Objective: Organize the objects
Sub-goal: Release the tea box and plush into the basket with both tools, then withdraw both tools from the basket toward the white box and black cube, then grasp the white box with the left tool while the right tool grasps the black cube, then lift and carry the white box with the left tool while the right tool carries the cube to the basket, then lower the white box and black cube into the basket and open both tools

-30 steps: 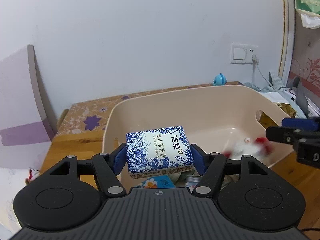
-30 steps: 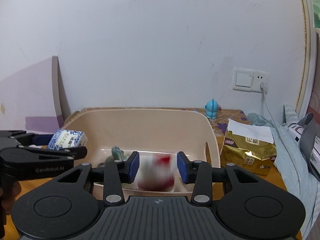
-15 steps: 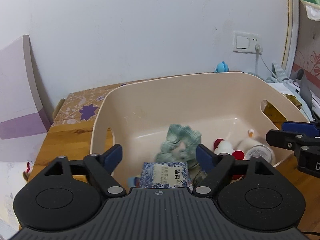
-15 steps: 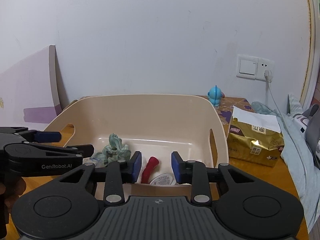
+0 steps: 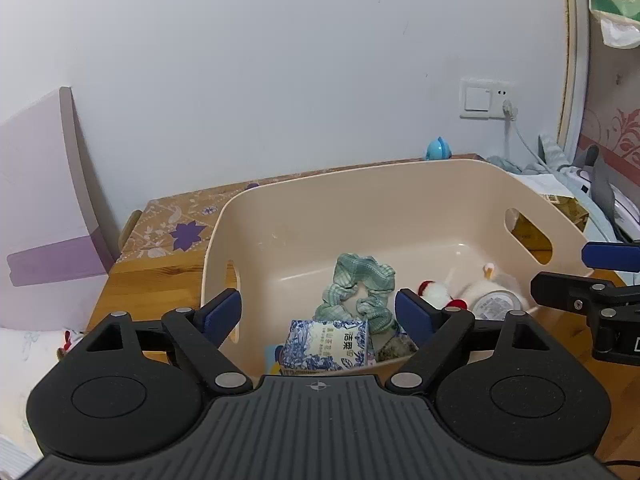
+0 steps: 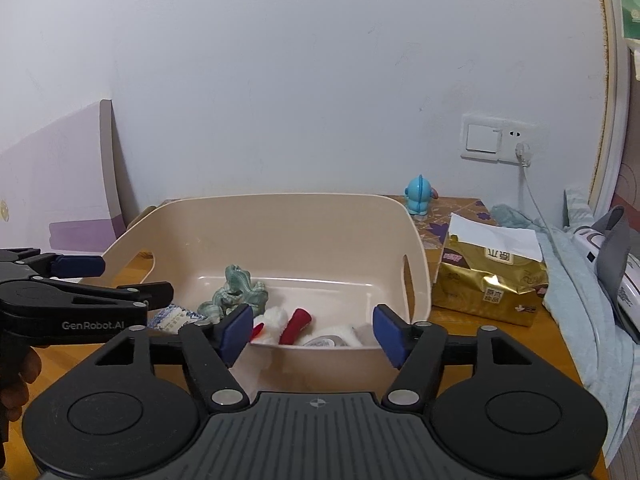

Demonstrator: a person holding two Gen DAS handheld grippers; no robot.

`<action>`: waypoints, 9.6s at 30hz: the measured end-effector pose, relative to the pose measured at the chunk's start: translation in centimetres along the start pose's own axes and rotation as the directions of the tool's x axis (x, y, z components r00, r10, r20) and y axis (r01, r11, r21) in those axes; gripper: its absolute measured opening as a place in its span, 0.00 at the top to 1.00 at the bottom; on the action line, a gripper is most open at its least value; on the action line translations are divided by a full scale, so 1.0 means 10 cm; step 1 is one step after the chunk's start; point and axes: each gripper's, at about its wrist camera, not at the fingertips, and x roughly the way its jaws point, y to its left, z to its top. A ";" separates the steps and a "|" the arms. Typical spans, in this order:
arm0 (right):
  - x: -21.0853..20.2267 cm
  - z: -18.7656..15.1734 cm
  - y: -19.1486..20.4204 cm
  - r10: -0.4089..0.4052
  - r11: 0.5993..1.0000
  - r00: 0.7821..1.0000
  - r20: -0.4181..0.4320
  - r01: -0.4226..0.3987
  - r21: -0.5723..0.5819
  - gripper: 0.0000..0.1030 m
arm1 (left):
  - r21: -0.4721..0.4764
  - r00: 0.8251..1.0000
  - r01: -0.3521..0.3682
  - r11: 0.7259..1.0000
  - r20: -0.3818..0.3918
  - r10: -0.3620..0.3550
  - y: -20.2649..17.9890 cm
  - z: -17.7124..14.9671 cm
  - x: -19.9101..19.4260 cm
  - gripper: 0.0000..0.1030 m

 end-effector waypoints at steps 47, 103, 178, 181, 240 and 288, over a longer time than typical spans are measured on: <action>-0.18 -0.83 -0.43 -0.046 0.998 0.982 -0.184 0.053 0.034 0.03 | -0.036 0.985 0.071 0.997 -0.153 -0.076 -0.48 -0.94 -0.17 0.14; 0.24 -1.07 -0.08 -0.025 0.998 0.966 -0.256 0.009 -0.063 0.00 | -0.153 0.973 -0.011 0.988 -0.229 -0.024 -0.44 -1.03 0.19 0.15; 0.14 -1.01 0.43 0.063 0.995 0.985 -0.158 -0.075 -0.068 0.58 | -0.168 0.988 -0.016 0.986 -0.152 -0.009 0.06 -1.21 -0.05 0.70; 0.07 -1.03 0.44 0.069 0.995 0.986 -0.154 -0.079 -0.063 0.58 | -0.176 0.988 -0.015 0.984 -0.152 -0.012 0.08 -1.20 -0.11 0.70; -0.01 0.00 -0.08 -0.017 0.999 0.990 0.138 0.011 0.043 0.58 | -0.044 0.993 0.021 0.999 0.115 -0.016 -0.06 0.09 -0.16 0.70; 0.32 -0.01 -0.03 0.046 0.998 0.999 0.018 -0.047 0.042 0.26 | -0.030 1.000 -0.013 0.999 -0.018 0.013 -0.18 0.07 0.38 0.35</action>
